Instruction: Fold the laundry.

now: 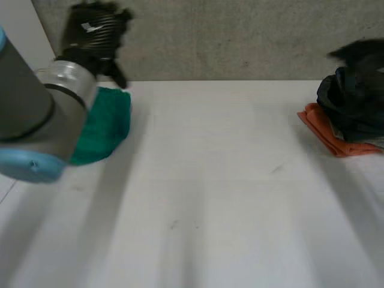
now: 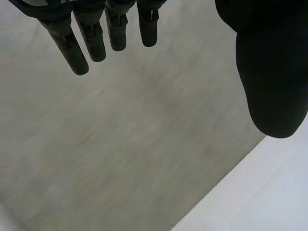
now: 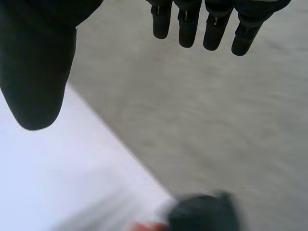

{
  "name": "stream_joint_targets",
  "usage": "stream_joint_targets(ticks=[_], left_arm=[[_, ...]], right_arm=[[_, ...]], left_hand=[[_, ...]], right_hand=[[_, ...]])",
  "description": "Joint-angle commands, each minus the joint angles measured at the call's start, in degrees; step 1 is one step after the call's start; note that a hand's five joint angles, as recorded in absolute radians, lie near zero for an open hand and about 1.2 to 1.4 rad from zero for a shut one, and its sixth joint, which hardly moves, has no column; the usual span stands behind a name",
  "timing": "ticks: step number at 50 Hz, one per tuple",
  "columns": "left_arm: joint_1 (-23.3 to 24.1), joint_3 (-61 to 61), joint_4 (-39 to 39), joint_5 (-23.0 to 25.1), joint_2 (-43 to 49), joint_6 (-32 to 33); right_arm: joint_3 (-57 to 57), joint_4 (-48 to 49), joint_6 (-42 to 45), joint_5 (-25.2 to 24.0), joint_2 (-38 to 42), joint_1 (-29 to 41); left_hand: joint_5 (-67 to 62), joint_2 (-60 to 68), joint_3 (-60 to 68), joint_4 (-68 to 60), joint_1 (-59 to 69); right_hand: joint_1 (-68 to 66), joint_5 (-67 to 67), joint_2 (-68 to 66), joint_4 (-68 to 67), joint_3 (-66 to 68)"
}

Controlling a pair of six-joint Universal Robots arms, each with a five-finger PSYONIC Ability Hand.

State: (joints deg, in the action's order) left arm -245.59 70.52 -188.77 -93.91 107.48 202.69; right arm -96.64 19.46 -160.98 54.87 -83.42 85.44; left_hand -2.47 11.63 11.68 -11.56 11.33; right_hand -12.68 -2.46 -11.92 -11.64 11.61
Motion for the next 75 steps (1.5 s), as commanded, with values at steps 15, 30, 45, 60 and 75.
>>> stream_joint_targets(ticks=[15,30,45,60,75], left_arm=[[-24.1,-13.6,-1.5,23.4,33.7,21.7],[-23.4,-21.1,-7.5,23.6,40.7,16.1],[-14.0,-2.3,-12.9,23.2,19.6,1.9],[18.1,6.0,-15.0,12.0,15.1,-18.7],[21.6,1.5,-6.5,3.6,16.4,-8.6]], right_arm=[[-15.7,-0.1,12.2,7.4,0.8,13.7],[-17.2,0.1,12.2,7.4,0.9,13.6],[-15.6,0.5,11.7,12.1,0.0,11.5],[-13.5,-0.1,7.5,20.3,-1.0,10.3],[-11.7,-5.7,7.2,20.2,-1.0,8.5]], left_hand=[[0.6,0.3,0.2,-0.3,0.6],[-67.5,68.4,68.3,-68.4,68.7],[-67.5,68.4,68.3,-68.4,68.7],[-67.5,68.4,68.3,-68.4,68.7],[1.1,-0.2,-0.3,0.2,0.1]], right_hand=[[2.7,2.5,1.9,1.6,-1.6],[2.7,2.5,1.9,1.6,-1.6],[2.7,2.5,1.9,1.6,-1.6],[2.7,2.5,1.9,1.6,-1.6],[2.7,2.5,1.9,1.6,-1.6]])
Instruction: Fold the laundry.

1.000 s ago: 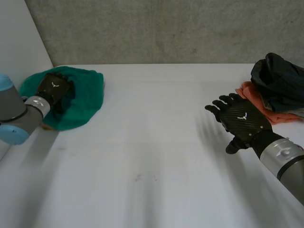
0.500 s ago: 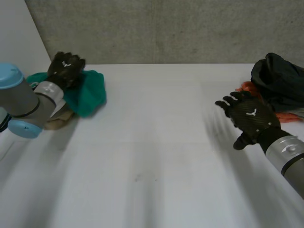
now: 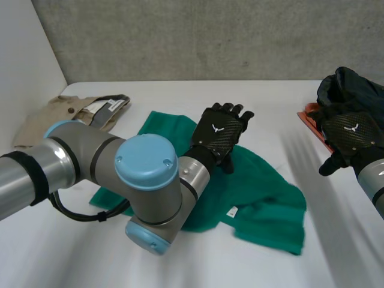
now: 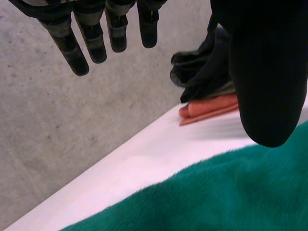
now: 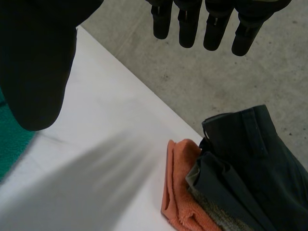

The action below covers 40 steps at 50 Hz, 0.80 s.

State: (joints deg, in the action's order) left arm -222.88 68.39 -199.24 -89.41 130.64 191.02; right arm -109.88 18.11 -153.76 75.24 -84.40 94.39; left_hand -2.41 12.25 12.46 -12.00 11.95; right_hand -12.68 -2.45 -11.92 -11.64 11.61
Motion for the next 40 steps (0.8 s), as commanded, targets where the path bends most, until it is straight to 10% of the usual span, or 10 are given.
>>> stream_joint_targets(ticks=[1,14,29,40], left_arm=[[-1.5,4.9,4.3,-1.0,-8.5,3.1],[-17.7,29.7,6.2,-2.0,-26.8,13.3],[-27.0,41.1,6.7,3.9,-27.0,24.1],[-27.1,42.1,6.5,4.7,-27.2,23.7]], right_arm=[[1.9,-5.4,0.0,-0.1,-0.1,-0.4],[6.3,-31.3,-9.0,0.4,-2.9,8.2],[-4.2,-19.9,-0.6,7.6,-2.6,17.4],[-5.0,-23.6,3.0,7.6,-3.4,18.9]], left_hand=[[1.0,-0.9,-1.1,0.6,-0.6],[-2.0,2.2,2.0,-2.4,2.5],[-12.9,13.1,12.9,-13.4,13.4],[-12.4,12.6,12.4,-12.9,12.9]], right_hand=[[2.7,2.5,1.9,1.6,-1.6],[2.7,2.5,1.9,1.6,-1.6],[-30.8,-31.1,-31.6,-31.9,31.9],[-15.4,-15.7,-16.2,-16.5,16.5]])
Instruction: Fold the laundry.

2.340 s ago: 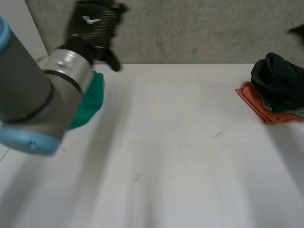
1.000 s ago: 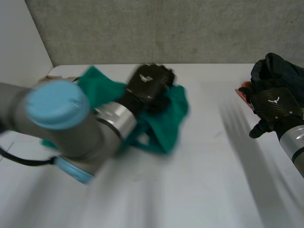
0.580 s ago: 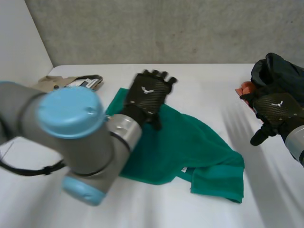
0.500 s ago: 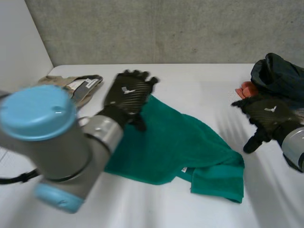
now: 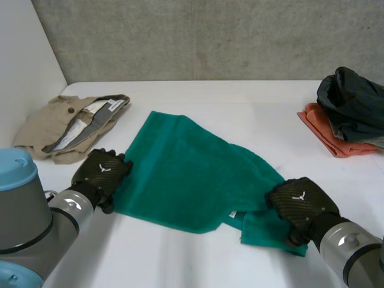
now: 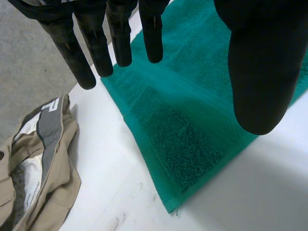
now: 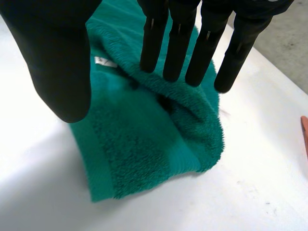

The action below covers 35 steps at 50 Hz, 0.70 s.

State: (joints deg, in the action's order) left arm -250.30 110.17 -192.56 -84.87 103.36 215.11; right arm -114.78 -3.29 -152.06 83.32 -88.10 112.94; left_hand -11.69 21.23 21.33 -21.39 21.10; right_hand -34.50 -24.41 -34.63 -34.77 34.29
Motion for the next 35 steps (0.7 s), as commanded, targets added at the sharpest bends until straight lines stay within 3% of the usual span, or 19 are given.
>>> stream_joint_targets(ticks=[1,9,15,23,27,32,35], left_arm=[[0.5,0.3,-0.2,0.1,0.1,-0.4],[0.9,0.7,-0.3,0.1,-0.2,-0.4],[0.7,0.9,-0.3,0.1,-0.3,-0.5],[0.6,1.5,-0.3,0.1,-1.1,-0.5],[0.7,2.0,-0.1,0.1,-2.0,-0.6],[0.7,3.4,0.1,0.0,-4.7,-1.1],[0.7,4.7,0.3,0.0,-6.6,-1.2]], right_arm=[[-0.2,-2.1,1.4,-0.5,0.4,0.4],[-0.4,3.3,3.3,-1.3,8.6,1.7],[0.2,8.4,3.6,-1.3,12.0,1.8],[1.0,16.2,3.7,-0.5,15.6,1.7],[2.2,18.8,4.0,0.5,16.9,1.0],[3.4,19.2,3.9,1.8,15.1,0.4],[5.5,18.6,3.5,2.1,10.0,0.6]], left_hand=[[-3.0,3.5,3.4,-3.3,3.6],[-2.3,2.8,2.7,-2.6,2.9],[-2.3,2.8,2.7,-2.6,2.9],[-2.2,2.6,2.5,-2.5,2.7],[-2.0,2.4,2.3,-2.3,2.6],[-1.6,2.1,2.0,-1.9,2.2],[1.4,-0.9,-1.0,1.1,-0.8]], right_hand=[[9.2,9.2,9.4,9.5,-9.0],[12.3,12.2,12.4,12.6,-12.1],[6.1,6.0,6.2,6.4,-5.9],[-19.3,-19.4,-19.2,-19.0,19.5],[-45.5,-45.6,-45.3,-45.2,45.7],[-45.5,-45.6,-45.4,-45.2,45.7],[-45.5,-45.6,-45.4,-45.2,45.7]])
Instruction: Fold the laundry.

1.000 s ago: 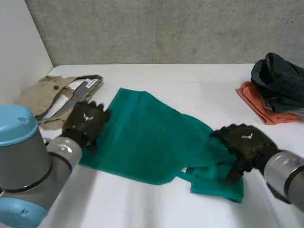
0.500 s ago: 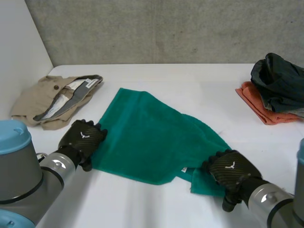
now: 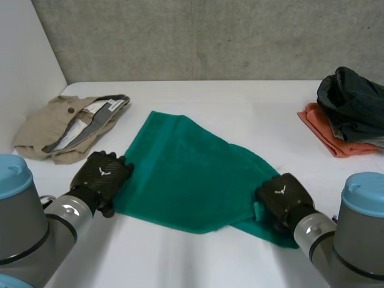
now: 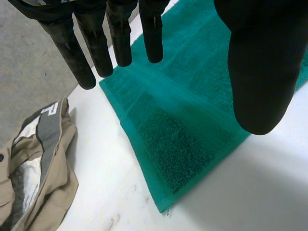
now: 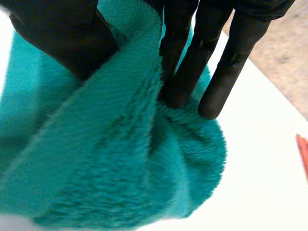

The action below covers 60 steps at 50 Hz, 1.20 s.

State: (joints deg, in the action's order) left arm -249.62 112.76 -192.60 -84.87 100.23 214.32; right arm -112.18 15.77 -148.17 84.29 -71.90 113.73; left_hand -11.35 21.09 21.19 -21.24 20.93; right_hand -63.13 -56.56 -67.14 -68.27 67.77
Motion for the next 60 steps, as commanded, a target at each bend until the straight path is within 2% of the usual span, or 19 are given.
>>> stream_joint_targets(ticks=[1,6,10,16,19,27,33,37,39,41,45,49,52,56,57,60], left_arm=[[-0.1,2.5,0.5,0.1,-3.9,-0.4],[-0.2,4.5,0.9,0.2,-4.6,-0.3],[-0.4,5.1,0.7,0.2,-4.1,-0.4],[0.0,3.8,-0.8,0.0,-2.3,-1.2],[1.3,1.8,-2.4,-0.3,0.8,-4.3],[6.0,-3.8,-2.3,-0.7,8.0,-12.4],[9.0,-6.3,-3.0,-0.9,11.6,-13.3],[9.6,-9.3,-3.8,-3.4,14.5,-13.5],[9.9,-11.2,-4.3,-6.1,16.4,-13.4],[10.1,-12.3,-4.5,-7.7,17.4,-13.4],[10.2,-14.8,-5.8,-11.4,19.1,-13.4],[10.1,-15.0,-7.8,-14.9,18.2,-13.3],[9.7,-13.6,-8.1,-15.8,12.5,-12.8],[7.6,-10.0,-8.0,-15.5,1.4,-12.4],[6.5,-8.7,-7.9,-15.4,-2.9,-11.8],[5.3,-7.4,-7.6,-15.1,-9.3,-10.0]], right_arm=[[3.6,-0.6,-0.8,1.1,-7.4,-0.1],[7.7,-2.2,-4.2,1.1,-12.6,1.0],[12.5,-4.2,-12.0,0.4,-17.4,2.0],[19.7,-6.7,-21.9,-3.8,-23.0,2.5],[21.9,-7.4,-24.2,-5.4,-26.3,2.4],[26.6,-7.8,-29.1,-5.9,-28.5,2.5],[28.7,-7.9,-31.2,-6.2,-28.6,2.6],[29.4,-8.0,-32.6,-6.0,-29.3,2.6],[29.8,-8.1,-33.1,-5.9,-29.9,2.6],[30.0,-8.3,-33.1,-6.0,-30.2,2.6],[30.1,-10.0,-33.0,-6.1,-30.5,1.7],[29.5,-13.6,-31.7,-6.8,-29.7,1.2],[29.2,-16.2,-29.8,-7.1,-29.0,-0.5],[28.3,-21.4,-21.2,-8.6,-24.3,-6.4],[28.3,-24.4,-16.7,-9.2,-22.5,-7.8],[28.3,-29.0,-9.3,-10.2,-19.5,-9.6]], left_hand=[[2.2,-1.9,-2.0,2.1,-1.8],[6.4,-6.2,-6.3,6.3,-6.0],[7.4,-7.2,-7.3,7.3,-7.0],[7.6,-7.3,-7.4,7.5,-7.2],[8.1,-7.8,-7.9,8.0,-7.7],[7.9,-7.7,-7.8,7.8,-7.5],[7.3,-7.0,-7.1,7.2,-6.8],[5.9,-5.7,-5.8,5.8,-5.5],[1.7,-1.5,-1.6,1.6,-1.3],[-7.7,7.9,7.8,-7.8,8.1],[-56.7,57.0,56.9,-56.8,57.1],[-58.6,58.9,58.8,-58.8,59.1],[-58.6,58.9,58.8,-58.8,59.1],[-58.6,58.9,58.8,-58.8,59.1],[-58.6,58.9,58.8,-58.8,59.1],[-58.6,58.9,58.8,-58.8,59.1]], right_hand=[[-16.9,-13.4,-12.9,-11.7,12.2],[-16.9,-13.4,-12.9,-11.7,12.2],[-16.9,-13.4,-12.9,-11.7,12.2],[-16.9,-13.4,-12.9,-11.7,12.2],[-16.9,-13.4,-12.9,-11.7,12.2],[-16.9,-13.4,-12.9,-11.7,12.2],[-16.9,-13.4,-12.9,-11.7,12.2],[-16.9,-13.4,-12.9,-11.7,12.2],[-16.9,-13.4,-12.9,-11.7,12.2],[-16.9,-13.4,-12.9,-11.7,12.2],[-16.9,-13.4,-12.9,-11.7,12.2],[-16.9,-13.4,-12.9,-11.7,12.2],[-16.9,-13.4,-12.9,-11.7,12.2],[-16.9,-13.4,-12.9,-11.7,12.2],[-16.9,-13.4,-12.9,-11.7,12.2],[-16.9,-13.4,-12.9,-11.7,12.2]])
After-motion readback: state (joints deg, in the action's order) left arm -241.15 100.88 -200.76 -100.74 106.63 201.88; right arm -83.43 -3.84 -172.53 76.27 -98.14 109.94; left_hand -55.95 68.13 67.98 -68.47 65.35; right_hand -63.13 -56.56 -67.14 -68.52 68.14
